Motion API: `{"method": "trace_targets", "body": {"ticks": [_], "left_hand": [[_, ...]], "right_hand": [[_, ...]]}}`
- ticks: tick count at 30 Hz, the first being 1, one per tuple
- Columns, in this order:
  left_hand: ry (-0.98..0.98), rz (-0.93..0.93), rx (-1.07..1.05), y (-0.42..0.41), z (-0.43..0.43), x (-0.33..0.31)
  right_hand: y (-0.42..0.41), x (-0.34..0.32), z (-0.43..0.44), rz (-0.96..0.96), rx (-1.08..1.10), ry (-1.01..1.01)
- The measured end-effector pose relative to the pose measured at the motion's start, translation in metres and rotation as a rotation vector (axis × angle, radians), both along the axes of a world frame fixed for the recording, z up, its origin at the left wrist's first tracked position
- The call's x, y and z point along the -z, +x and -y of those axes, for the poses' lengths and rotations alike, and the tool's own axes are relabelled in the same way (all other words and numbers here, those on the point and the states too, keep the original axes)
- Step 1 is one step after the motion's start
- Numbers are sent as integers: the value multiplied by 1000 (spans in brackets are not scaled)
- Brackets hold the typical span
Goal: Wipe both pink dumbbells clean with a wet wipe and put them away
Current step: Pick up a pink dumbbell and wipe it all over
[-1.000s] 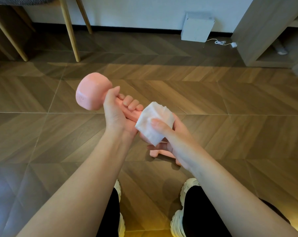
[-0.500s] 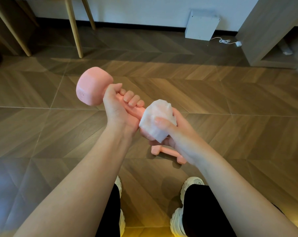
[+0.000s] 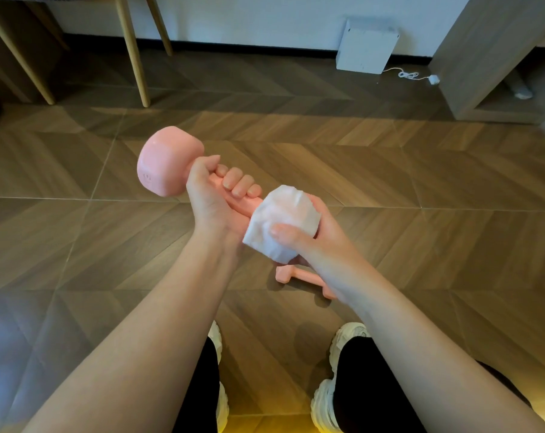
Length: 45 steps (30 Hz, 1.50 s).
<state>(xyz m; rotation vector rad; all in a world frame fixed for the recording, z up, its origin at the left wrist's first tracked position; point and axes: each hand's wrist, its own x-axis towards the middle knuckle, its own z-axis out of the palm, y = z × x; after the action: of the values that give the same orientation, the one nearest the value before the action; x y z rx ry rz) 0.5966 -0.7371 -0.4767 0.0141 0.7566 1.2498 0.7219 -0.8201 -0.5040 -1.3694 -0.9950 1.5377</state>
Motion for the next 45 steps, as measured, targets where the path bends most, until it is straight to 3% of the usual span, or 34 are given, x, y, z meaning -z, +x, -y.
{"method": "trace_targets", "body": {"ticks": [5, 10, 13, 20, 27, 31, 35, 40, 45], "left_hand": [[3, 0, -8, 3, 0, 0], [41, -31, 21, 2, 0, -1], [30, -98, 33, 5, 2, -1], [-165, -79, -32, 6, 0, 5], [-60, -82, -47, -1, -3, 0], [-37, -42, -34, -5, -4, -2], [-18, -47, 3, -1, -2, -3], [-13, -29, -2, 0, -4, -3], [-15, -33, 8, 1, -2, -2]], "right_hand": [[-8, -10, -4, 25, 78, -18], [4, -11, 0, -293, -13, -185], [4, -8, 0, -358, 2, -211], [-5, 1, -1, -134, 119, -133], [1, -11, 0, -231, 47, -61], [-2, -8, 1, -65, 34, 0], [-4, -10, 1, -56, 110, 12], [6, -8, 0, 0, 13, 60], [-8, -8, 1, 4, 145, 60]]}}
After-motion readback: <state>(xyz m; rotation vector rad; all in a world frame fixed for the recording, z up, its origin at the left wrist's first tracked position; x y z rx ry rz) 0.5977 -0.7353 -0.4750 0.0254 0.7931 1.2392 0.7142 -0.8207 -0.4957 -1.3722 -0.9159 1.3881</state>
